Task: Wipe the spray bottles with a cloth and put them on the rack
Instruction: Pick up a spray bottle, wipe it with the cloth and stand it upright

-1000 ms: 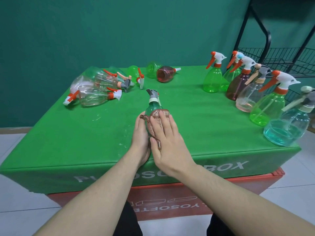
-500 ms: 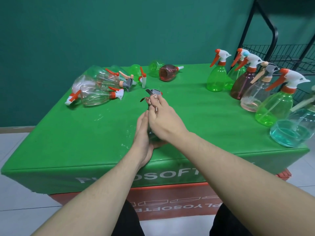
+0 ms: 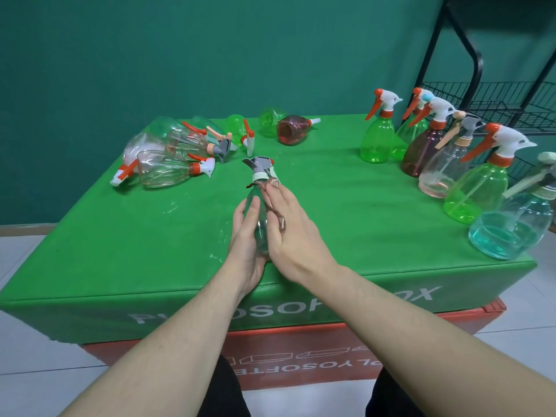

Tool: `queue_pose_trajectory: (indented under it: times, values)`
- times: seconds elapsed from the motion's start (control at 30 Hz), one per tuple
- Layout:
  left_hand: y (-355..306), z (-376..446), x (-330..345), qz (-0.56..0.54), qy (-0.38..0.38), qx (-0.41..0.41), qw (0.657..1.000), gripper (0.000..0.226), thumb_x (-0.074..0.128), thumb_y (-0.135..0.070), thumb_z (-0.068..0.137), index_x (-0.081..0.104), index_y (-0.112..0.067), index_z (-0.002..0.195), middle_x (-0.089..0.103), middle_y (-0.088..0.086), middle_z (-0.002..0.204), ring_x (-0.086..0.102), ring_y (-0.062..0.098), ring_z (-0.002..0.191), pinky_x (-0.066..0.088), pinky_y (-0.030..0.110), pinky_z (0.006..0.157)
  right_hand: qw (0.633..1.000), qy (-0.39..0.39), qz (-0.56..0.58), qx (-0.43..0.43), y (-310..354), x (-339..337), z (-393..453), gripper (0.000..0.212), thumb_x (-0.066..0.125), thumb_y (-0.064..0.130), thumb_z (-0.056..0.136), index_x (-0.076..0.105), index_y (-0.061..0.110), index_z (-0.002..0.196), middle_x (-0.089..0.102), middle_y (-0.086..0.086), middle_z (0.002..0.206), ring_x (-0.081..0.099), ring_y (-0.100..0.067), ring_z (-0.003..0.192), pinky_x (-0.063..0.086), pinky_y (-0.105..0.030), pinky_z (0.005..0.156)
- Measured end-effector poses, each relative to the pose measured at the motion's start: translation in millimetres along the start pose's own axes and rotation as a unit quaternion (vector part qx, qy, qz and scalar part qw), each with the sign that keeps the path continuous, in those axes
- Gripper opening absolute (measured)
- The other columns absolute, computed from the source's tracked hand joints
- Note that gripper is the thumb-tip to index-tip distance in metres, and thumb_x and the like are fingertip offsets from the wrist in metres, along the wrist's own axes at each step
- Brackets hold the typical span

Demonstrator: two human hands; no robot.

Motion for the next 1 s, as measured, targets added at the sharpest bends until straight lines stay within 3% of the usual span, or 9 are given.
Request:
queue_pose_trajectory:
  times: [0.13,0.33,0.47,0.63,0.7,0.8,0.93,1.0]
  values:
    - [-0.2,1.4,-3.4,-0.009,-0.012,0.006,1.000,0.078,0.071,-0.051,0.080,0.043,-0.024,0.148,0.069,0.010,0.134,0.070,0.026,0.117,0.061,0.038,0.087,0.999,0.026,-0.029,0.014,-6.3,10.7,-21.3,0.064,0.020,0.044,0.099,0.010,0.035,0.162,0.001,0.015,0.169,0.006,-0.009,0.155,0.014,-0.056,0.124]
    - [-2.0,2.7,-7.2,-0.004,-0.014,0.025,1.000,0.081,0.076,-0.051,0.080,0.044,-0.020,0.148,0.068,0.015,0.133,0.071,0.031,0.113,0.058,0.048,0.098,0.997,0.051,-0.061,0.002,-8.1,14.5,-42.8,0.064,0.020,0.043,0.101,-0.002,0.037,0.161,-0.012,0.016,0.169,-0.009,-0.007,0.155,0.002,-0.055,0.126]
    - [-0.6,4.1,-5.0,0.017,-0.007,0.028,0.999,0.077,0.070,-0.052,0.083,0.044,-0.018,0.147,0.068,0.017,0.133,0.072,0.030,0.110,0.058,0.046,0.097,0.996,0.034,-0.087,-0.012,-7.0,10.7,-47.3,0.068,0.012,0.048,0.097,0.001,0.033,0.162,-0.011,0.011,0.170,-0.013,-0.006,0.154,-0.002,-0.054,0.126]
    - [4.6,8.2,-0.2,0.068,0.021,0.016,0.997,0.077,0.069,-0.061,0.087,0.048,-0.016,0.147,0.067,0.010,0.136,0.067,0.027,0.123,0.050,0.045,0.107,0.994,0.012,-0.105,-0.030,-1.2,4.1,-39.7,0.069,0.013,0.048,0.097,0.004,0.029,0.162,-0.008,0.002,0.171,-0.013,-0.012,0.155,0.000,-0.050,0.126]
    - [7.3,10.3,2.1,0.084,0.041,0.014,0.995,0.077,0.068,-0.062,0.089,0.049,-0.014,0.147,0.066,0.011,0.138,0.066,0.025,0.124,0.052,0.042,0.103,0.995,-0.005,-0.093,-0.029,-0.6,-0.8,-31.8,0.069,0.016,0.047,0.096,0.012,0.027,0.162,0.000,0.000,0.171,-0.006,-0.016,0.157,0.005,-0.050,0.126]
    - [8.3,10.7,2.8,0.105,0.049,0.017,0.993,0.067,0.062,-0.059,0.094,0.051,-0.017,0.145,0.070,0.007,0.132,0.070,0.017,0.109,0.056,0.033,0.089,0.997,-0.024,-0.069,-0.023,1.2,-9.7,-13.8,0.071,0.019,0.046,0.095,0.024,0.020,0.161,0.015,-0.005,0.169,0.010,-0.021,0.156,0.016,-0.048,0.125]
    - [7.5,4.5,6.8,0.109,0.059,0.009,0.992,0.067,0.061,-0.059,0.080,0.054,-0.025,0.137,0.075,-0.005,0.113,0.071,0.010,0.086,0.056,0.034,0.066,1.000,-0.006,-0.025,0.004,2.4,-16.8,14.0,0.068,0.023,0.043,0.097,0.030,0.016,0.159,0.023,-0.004,0.167,0.018,-0.016,0.154,0.013,-0.032,0.127]
    - [7.5,1.2,8.8,0.102,0.063,-0.003,0.993,0.070,0.062,-0.059,0.075,0.053,-0.026,0.136,0.075,-0.003,0.111,0.072,0.013,0.080,0.057,0.035,0.056,1.000,0.006,-0.010,0.017,2.7,-18.8,24.9,0.061,0.028,0.036,0.101,0.032,0.015,0.158,0.024,-0.004,0.167,0.019,-0.016,0.153,0.012,-0.025,0.124]
Point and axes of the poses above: each hand's wrist, its own z-axis towards the middle knuckle, its own x-axis out of the palm, y = z × x, the point moved 9 cm from there along z, towards the middle knuckle
